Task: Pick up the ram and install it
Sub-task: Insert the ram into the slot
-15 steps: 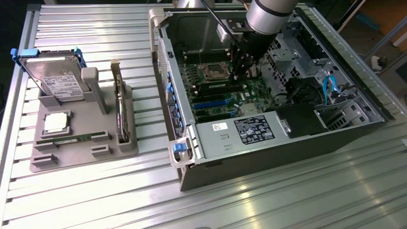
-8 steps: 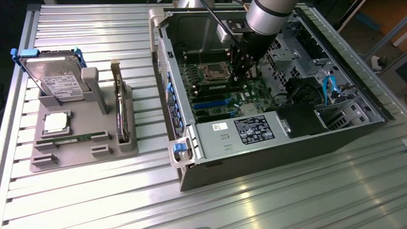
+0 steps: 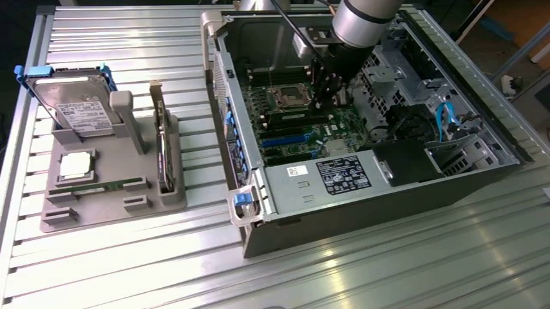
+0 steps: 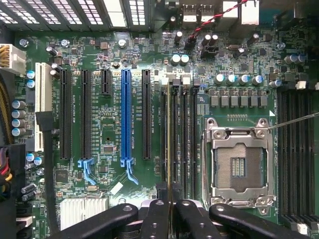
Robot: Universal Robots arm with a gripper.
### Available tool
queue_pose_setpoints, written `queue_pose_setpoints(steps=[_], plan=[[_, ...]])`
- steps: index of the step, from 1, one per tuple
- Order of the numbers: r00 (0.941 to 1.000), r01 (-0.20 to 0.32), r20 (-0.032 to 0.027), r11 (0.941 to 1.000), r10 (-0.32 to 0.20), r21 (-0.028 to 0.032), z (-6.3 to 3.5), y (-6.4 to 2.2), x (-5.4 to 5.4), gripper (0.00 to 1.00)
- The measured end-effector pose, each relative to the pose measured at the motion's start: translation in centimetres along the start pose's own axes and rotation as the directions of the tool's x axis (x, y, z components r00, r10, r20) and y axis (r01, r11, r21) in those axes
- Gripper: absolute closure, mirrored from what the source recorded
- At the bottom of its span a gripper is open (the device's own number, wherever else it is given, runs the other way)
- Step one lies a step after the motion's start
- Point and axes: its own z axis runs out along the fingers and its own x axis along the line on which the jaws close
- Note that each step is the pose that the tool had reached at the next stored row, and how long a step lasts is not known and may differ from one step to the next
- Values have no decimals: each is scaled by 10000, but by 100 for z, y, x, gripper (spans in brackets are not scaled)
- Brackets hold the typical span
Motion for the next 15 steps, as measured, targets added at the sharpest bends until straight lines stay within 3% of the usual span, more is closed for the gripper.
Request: queue_pose_setpoints(steps=[15], plan=[[10000, 0, -2, 10000, 0, -1, 22, -1, 1, 88]])
